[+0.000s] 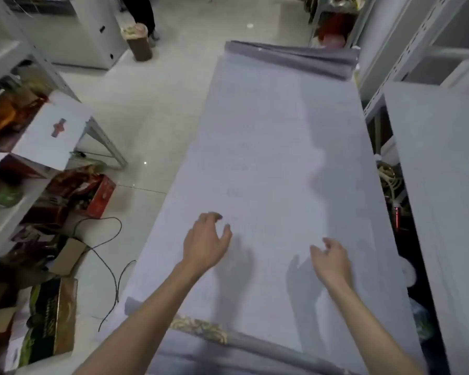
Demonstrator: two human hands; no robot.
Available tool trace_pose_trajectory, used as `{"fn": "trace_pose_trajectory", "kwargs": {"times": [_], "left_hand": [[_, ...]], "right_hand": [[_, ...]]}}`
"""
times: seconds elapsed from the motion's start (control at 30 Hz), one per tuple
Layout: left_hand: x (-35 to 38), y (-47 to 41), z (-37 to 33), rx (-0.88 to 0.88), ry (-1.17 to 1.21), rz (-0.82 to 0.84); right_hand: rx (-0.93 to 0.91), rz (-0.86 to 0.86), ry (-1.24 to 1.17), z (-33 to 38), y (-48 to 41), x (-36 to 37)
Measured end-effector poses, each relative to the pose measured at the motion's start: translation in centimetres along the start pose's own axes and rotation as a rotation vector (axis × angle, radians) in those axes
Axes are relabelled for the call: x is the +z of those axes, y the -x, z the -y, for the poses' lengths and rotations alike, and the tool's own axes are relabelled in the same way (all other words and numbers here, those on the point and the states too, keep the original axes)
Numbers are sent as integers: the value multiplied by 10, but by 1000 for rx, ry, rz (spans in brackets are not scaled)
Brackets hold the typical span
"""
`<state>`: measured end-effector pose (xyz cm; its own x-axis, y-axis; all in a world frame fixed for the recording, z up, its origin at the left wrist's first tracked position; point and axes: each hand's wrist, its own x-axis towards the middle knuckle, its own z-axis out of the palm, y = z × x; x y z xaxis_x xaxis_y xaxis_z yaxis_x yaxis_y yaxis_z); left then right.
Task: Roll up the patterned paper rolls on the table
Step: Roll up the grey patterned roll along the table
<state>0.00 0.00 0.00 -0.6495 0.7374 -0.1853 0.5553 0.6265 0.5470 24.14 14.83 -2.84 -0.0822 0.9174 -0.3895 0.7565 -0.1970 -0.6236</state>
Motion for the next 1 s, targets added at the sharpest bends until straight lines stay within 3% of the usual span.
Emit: {"fn": "trace_pose_trajectory", "kwargs": {"times": [0.1, 0.27, 0.47, 0.7, 1.0], "left_hand": [[15, -59, 30, -102, -68, -105], [39, -120, 77, -166, -243, -180], [61, -135, 96, -309, -201, -153], [52, -135, 100, -378, -224, -295], [75, -143, 57, -398, -255, -294]], "right_hand": [[24, -179, 55, -4, -52, 8], [113, -325, 227, -18, -116, 8], [119, -370, 288, -33, -147, 13], [5, -426, 352, -32, -151, -7], [39, -344, 284, -44, -162, -27]]}}
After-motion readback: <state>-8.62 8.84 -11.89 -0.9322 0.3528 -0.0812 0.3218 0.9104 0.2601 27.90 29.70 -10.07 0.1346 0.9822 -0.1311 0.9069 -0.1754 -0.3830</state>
